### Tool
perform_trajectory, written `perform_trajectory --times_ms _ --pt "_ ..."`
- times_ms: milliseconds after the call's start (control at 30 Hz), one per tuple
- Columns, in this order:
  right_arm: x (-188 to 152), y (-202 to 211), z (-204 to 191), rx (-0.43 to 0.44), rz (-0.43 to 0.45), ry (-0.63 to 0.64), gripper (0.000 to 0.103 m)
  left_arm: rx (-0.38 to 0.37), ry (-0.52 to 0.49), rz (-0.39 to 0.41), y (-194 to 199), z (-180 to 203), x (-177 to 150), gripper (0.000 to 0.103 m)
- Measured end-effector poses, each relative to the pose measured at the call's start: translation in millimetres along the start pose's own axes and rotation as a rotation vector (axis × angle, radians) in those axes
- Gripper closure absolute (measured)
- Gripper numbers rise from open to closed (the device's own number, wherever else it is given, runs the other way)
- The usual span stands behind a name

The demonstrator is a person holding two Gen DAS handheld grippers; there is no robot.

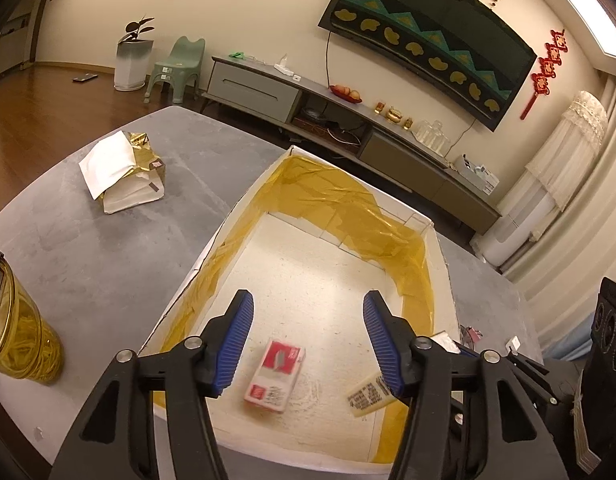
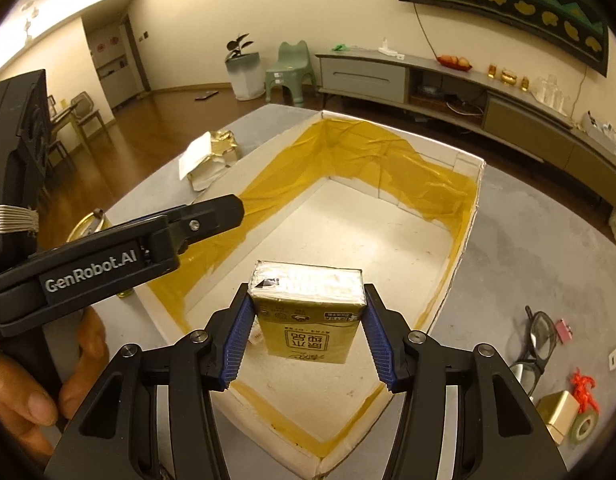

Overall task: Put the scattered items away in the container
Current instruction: 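Withdraw both open tools from the white box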

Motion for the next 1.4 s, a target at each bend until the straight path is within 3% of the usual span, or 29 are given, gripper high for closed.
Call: perform_trajectory --times_ms 200,300,433,633,767,1000,1333,1400 --pt "-7 -4 11 0.021 -0.094 -0.078 0.044 0.004 -0.018 -0.012 -3 7 -3 0.042" --pt "-9 1 13 0.039 -0.094 -0.078 0.044 0.009 -0.034 -0.019 -7 12 -5 0.042" --pt "-12 15 15 0.076 -0.108 -0.126 0.044 0.022 -0.052 -0.030 -11 14 -7 0.042" --pt "-17 43 -4 0.080 -0.202 -0.108 0.044 0.051 -0.047 -0.026 -13 11 -9 0.042" --pt "-22 83 -27 0.150 -0.167 -0.073 0.044 0.070 -0.041 -0.019 -11 6 -8 0.042" --pt "-27 160 -48 0.166 -0.040 -0.037 0.044 0.072 -0.042 -0.019 -8 5 -10 0.042" --pt "-27 213 -37 0.187 0.066 -0.054 0.041 0.092 -0.074 -0.023 -9 16 -13 0.042" --pt "-28 214 -37 0.191 0.044 -0.070 0.040 0.093 -0.083 -0.026 -10 20 -14 0.042"
Point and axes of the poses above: each gripper's, at about its wrist camera, not at the fingertips, and y roughly against the way its jaws point, z to its right, x to its top, the point moved 5 cm from there along -y, roughly the way its jaws point, and after that the axes turned 6 degrees about -y, right-handed, at the moved point
